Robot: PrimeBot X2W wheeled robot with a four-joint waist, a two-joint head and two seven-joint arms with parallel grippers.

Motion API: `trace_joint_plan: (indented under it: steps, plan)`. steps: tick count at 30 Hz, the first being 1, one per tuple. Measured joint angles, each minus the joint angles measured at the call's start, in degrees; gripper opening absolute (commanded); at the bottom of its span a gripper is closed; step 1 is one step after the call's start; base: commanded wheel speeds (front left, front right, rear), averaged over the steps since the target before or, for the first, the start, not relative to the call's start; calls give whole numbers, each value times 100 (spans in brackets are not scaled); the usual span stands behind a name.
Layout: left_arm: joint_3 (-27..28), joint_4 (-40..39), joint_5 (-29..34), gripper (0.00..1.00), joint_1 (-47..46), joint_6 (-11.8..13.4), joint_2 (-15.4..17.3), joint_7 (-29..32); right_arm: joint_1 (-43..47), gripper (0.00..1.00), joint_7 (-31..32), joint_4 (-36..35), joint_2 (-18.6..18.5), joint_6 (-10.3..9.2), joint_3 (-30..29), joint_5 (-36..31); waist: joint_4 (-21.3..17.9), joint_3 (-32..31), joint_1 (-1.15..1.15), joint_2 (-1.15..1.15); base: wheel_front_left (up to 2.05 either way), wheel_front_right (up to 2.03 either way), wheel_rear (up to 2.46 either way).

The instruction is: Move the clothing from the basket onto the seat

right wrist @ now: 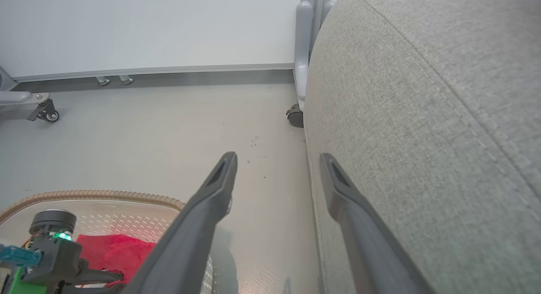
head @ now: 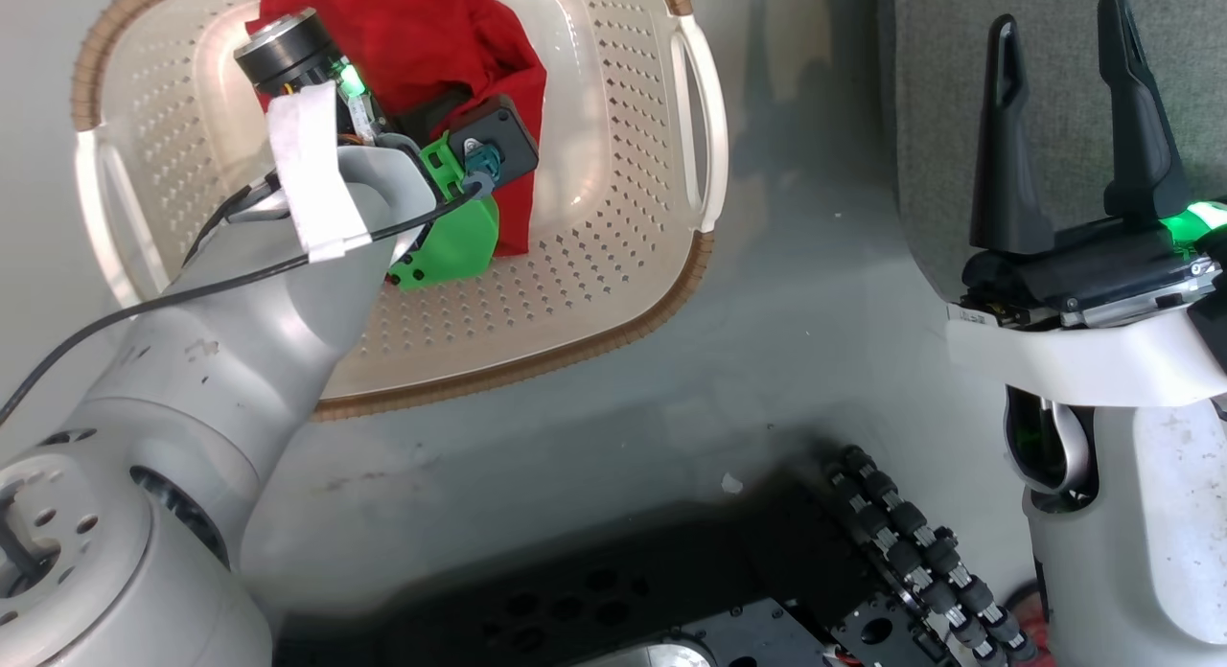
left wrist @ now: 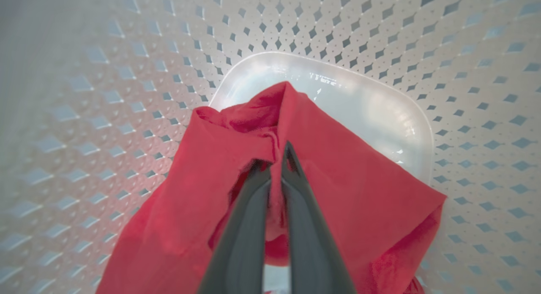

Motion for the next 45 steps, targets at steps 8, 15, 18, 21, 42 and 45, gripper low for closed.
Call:
trace_joint_plan:
  steps: [8, 15, 18, 21, 42, 45]
  plan:
    - [258, -245, -902, 0, 510, -1, -26, -100, -4, 100, 0, 200, 5, 1, -15, 51, 118, -438, 0, 0, 0, 0, 0]
    - [845, -1011, -1574, 0, 1387, -1, 82, -125, 348, 100, 0, 491, 8, 1, -46, 48, 279, -1185, 0, 0, 0, 0, 0]
    - [1265, -1396, -1737, 0, 1964, 54, 247, -124, 636, 100, 0, 671, 10, 0, 43, 49, 355, -1597, 0, 0, 0, 0, 0]
    - [1605, -1841, -1685, 0, 2536, 198, 374, -125, 965, 100, 0, 860, 11, 1, 231, -18, 420, -2058, 0, 0, 0, 0, 0]
    - [3652, -4125, -958, 0, 5106, 588, 416, -126, 2639, 100, 0, 1292, 11, 0, 730, 1, 743, -5385, -1, 0, 0, 0, 0]
    - [3812, -4356, -890, 0, 5197, 586, 367, -125, 2725, 100, 0, 1288, 11, 0, 723, 2, 770, -5727, -1, 0, 0, 0, 0]
